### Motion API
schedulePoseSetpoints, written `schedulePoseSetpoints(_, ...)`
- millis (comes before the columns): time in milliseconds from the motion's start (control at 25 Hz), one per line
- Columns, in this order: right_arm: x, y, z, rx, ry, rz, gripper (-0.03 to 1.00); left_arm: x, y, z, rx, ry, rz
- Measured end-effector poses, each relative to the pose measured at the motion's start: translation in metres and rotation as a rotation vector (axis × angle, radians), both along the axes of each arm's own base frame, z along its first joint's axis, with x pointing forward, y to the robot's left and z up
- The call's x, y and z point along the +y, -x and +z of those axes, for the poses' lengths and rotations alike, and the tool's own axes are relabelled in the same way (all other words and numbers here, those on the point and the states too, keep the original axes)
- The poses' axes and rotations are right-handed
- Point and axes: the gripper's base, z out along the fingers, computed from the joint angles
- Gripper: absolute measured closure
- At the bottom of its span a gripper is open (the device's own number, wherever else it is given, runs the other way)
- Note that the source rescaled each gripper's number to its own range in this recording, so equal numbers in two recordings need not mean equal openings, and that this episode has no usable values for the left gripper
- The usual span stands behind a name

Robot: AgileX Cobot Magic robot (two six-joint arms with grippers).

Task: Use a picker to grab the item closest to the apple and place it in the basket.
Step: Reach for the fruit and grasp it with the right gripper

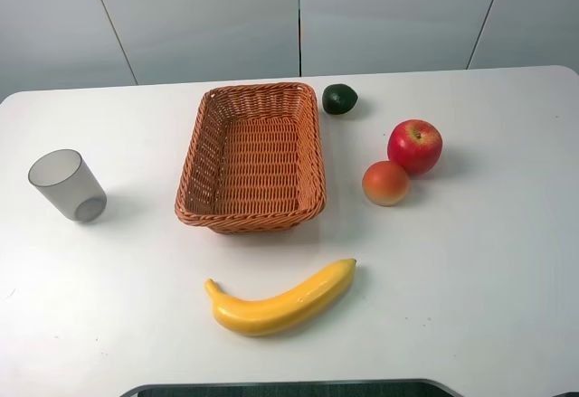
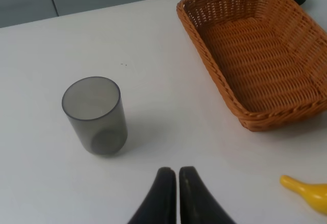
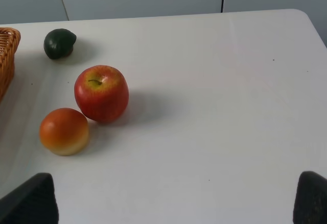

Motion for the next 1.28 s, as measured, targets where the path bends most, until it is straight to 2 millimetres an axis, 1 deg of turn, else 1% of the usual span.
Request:
schedulePoseSetpoints(680,0.000,0.000,0.000,0.000,0.000,0.000,-0.03,0.000,0.000,0.000,0.000,0.000,0.000)
schedulePoseSetpoints(760,0.000,0.001,-0.001,0.020,0.000,0.000,-0.03,0.000,0.000,0.000,0.000,0.000,0.000)
schedulePoseSetpoints(840,0.000,-0.001,0.003,0.060,0.002,-0.001,-0.03,0.000,0.000,0.000,0.000,0.000,0.000)
schedulePoseSetpoints(960,-0.001,-0.010,0.017,0.136,0.013,-0.008,-0.03,0.000,0.000,0.000,0.000,0.000,0.000)
schedulePoseSetpoints(1080,-0.002,-0.027,0.033,0.226,0.022,-0.014,-0.03,0.000,0.000,0.000,0.000,0.000,0.000)
schedulePoseSetpoints(1160,-0.002,-0.043,0.044,0.287,0.026,-0.015,-0.03,0.000,0.000,0.000,0.000,0.000,0.000)
schedulePoseSetpoints(1280,-0.003,-0.071,0.052,0.364,0.011,-0.031,-0.03,0.000,0.000,0.000,0.000,0.000,0.000)
